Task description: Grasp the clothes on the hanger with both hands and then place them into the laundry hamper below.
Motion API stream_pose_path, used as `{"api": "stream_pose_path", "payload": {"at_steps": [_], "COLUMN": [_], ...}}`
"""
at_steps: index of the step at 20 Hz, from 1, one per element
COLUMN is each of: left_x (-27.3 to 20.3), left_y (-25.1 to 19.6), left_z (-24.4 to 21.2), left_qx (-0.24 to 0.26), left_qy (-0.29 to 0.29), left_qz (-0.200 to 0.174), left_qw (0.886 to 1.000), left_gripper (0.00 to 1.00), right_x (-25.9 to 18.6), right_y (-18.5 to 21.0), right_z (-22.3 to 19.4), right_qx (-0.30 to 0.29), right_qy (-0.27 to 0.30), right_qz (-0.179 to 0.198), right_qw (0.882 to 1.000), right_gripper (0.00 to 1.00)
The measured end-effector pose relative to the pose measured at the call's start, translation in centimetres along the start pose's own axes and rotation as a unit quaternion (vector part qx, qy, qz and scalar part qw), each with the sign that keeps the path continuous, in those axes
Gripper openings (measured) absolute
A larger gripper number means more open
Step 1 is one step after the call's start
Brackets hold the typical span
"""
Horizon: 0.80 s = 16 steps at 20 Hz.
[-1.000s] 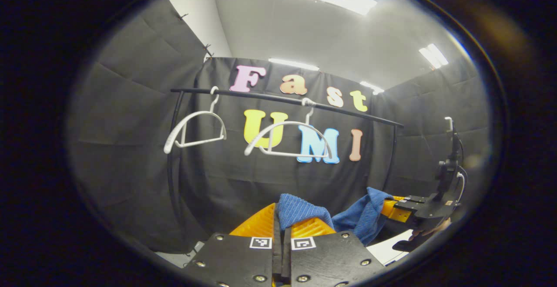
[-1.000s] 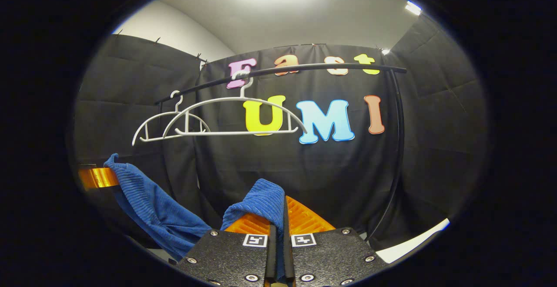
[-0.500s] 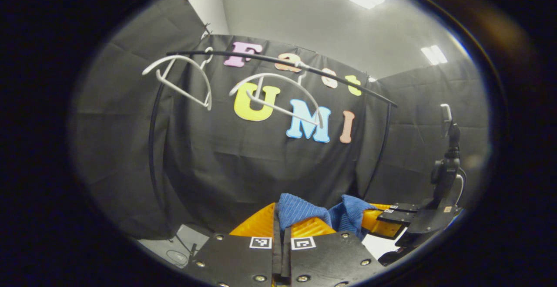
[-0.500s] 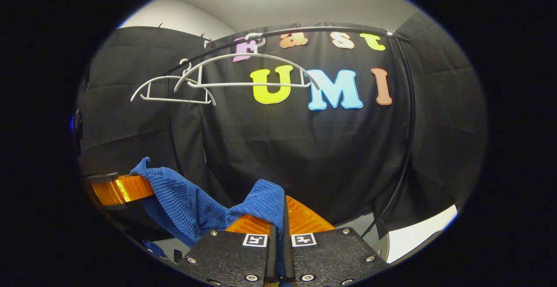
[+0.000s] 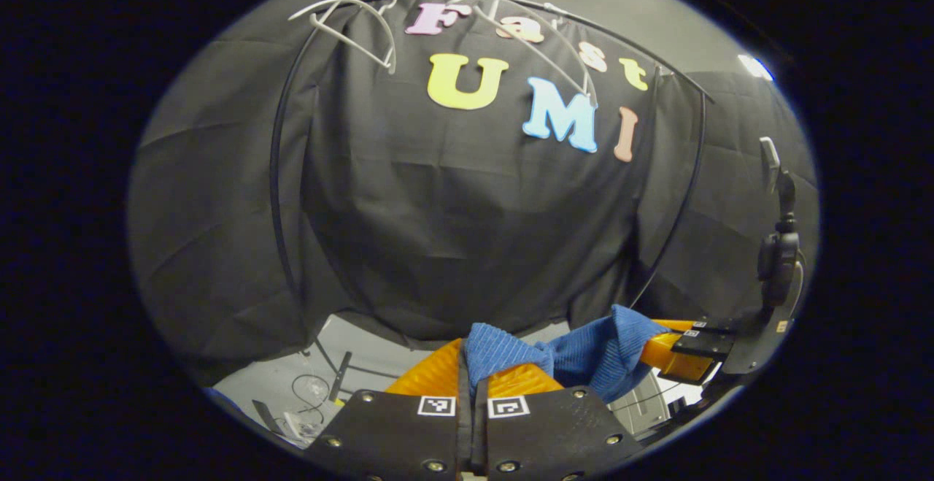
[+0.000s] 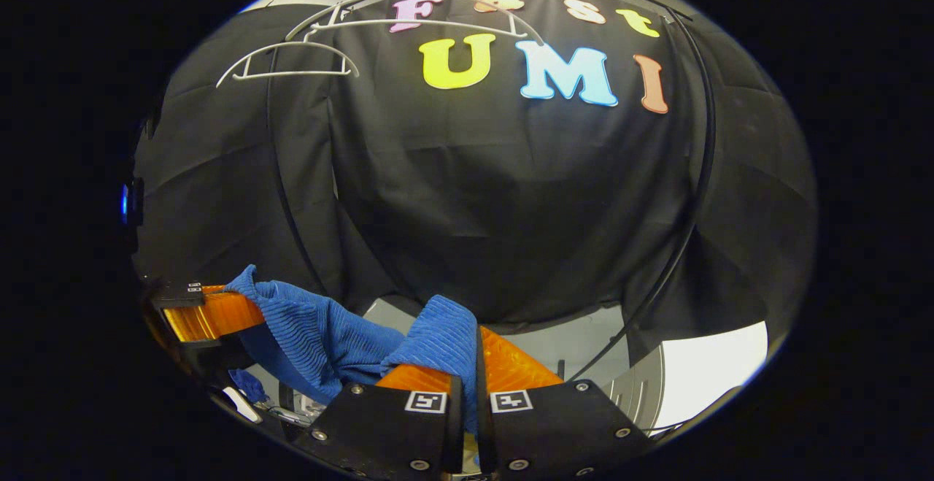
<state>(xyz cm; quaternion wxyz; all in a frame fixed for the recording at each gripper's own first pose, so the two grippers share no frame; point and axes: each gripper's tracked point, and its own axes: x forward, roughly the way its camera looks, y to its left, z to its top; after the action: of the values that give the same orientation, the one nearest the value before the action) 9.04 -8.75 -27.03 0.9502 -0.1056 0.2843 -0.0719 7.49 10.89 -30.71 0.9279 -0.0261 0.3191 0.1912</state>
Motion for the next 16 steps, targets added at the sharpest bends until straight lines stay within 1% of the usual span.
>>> {"api": "stream_pose_path", "payload": {"at_steps": [4, 5, 6, 7, 8, 9, 11, 12, 13, 14, 15, 16], "left_x": [-0.1, 0.1, 0.2, 0.3, 0.2, -0.1, -0.3, -0.1, -0.5, -0.5, -0.4, -0.4], "left_y": [0.6, 0.8, 0.9, 1.0, 1.0, 1.0, 1.3, 1.1, 1.1, 1.1, 1.1, 1.2], "left_z": [-2.3, -2.8, -3.3, -3.8, -4.7, -5.3, -5.7, -6.6, -7.0, -6.7, -6.4, -6.1], "left_qx": [0.018, 0.023, 0.026, 0.029, 0.032, 0.033, 0.038, 0.036, 0.032, 0.030, 0.031, 0.035], "left_qy": [0.049, 0.061, 0.073, 0.085, 0.097, 0.107, 0.121, 0.121, 0.120, 0.112, 0.106, 0.103], "left_qz": [0.014, 0.017, 0.024, 0.028, 0.032, 0.032, 0.041, 0.042, 0.042, 0.043, 0.047, 0.049], "left_qw": [0.999, 0.998, 0.997, 0.996, 0.994, 0.993, 0.991, 0.991, 0.991, 0.992, 0.993, 0.993], "left_gripper": [0.01, 0.05, 0.01, 0.02, 0.02, 0.03, 0.07, 0.22, 0.37, 0.51, 0.66, 0.81], "right_x": [0.4, 0.5, 0.4, 0.3, 0.2, 0.2, 0.1, -0.1, -0.1, -0.2, -0.4, -0.6], "right_y": [-0.5, -0.6, -0.9, -1.1, -1.3, -1.5, -1.6, -1.6, -1.9, -2.2, -2.4, -2.3], "right_z": [-3.3, -4.1, -4.9, -5.5, -6.2, -6.9, -7.6, -7.9, -8.5, -8.5, -8.5, -8.5], "right_qx": [-0.017, -0.019, -0.022, -0.026, -0.028, -0.028, -0.032, -0.037, -0.045, -0.049, -0.046, -0.042], "right_qy": [0.039, 0.047, 0.056, 0.064, 0.070, 0.076, 0.084, 0.086, 0.092, 0.090, 0.089, 0.087], "right_qz": [-0.005, -0.005, -0.007, -0.011, -0.014, -0.015, -0.016, -0.019, -0.026, -0.032, -0.035, -0.034], "right_qw": [0.999, 0.999, 0.998, 0.998, 0.997, 0.997, 0.996, 0.995, 0.994, 0.994, 0.994, 0.995], "right_gripper": [0.09, 0.10, 0.12, 0.13, 0.17, 0.17, 0.24, 0.36, 0.43, 0.55, 0.65, 0.80]}}
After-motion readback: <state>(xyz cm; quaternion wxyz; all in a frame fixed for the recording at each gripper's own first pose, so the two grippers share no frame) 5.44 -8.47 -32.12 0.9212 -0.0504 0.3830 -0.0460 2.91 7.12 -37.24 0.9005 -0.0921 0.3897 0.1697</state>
